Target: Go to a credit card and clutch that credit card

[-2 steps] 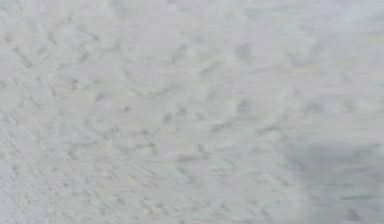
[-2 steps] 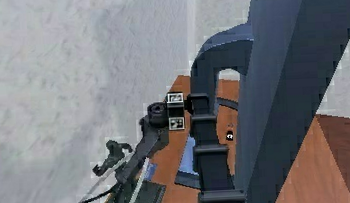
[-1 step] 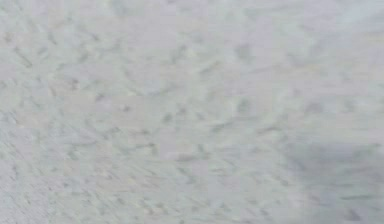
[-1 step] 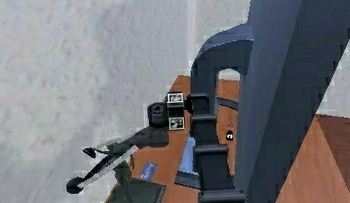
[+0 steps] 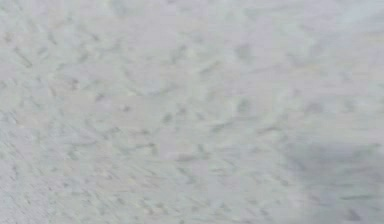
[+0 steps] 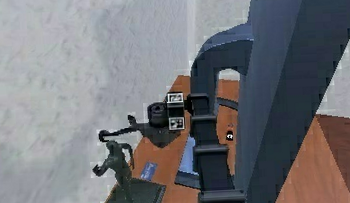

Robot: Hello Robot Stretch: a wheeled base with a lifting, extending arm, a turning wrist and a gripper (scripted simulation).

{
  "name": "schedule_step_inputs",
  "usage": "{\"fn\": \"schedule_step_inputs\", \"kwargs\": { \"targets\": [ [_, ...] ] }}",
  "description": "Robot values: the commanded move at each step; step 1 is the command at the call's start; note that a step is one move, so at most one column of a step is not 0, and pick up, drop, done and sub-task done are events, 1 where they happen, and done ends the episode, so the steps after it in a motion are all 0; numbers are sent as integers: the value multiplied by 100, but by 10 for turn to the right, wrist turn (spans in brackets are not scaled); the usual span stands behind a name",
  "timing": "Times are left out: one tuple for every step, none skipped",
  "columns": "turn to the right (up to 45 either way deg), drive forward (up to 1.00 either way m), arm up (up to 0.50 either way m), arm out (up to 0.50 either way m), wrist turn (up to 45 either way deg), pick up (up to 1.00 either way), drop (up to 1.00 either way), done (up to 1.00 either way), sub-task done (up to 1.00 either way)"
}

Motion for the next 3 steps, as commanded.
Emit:
{"fn": "schedule_step_inputs", "kwargs": {
  "targets": [
    [0,0,0,0,210,0,0,0,0],
    [0,0,-30,0,0,0,0,0,0],
    [0,0,0,0,0,100,0,0,0]
  ]
}}
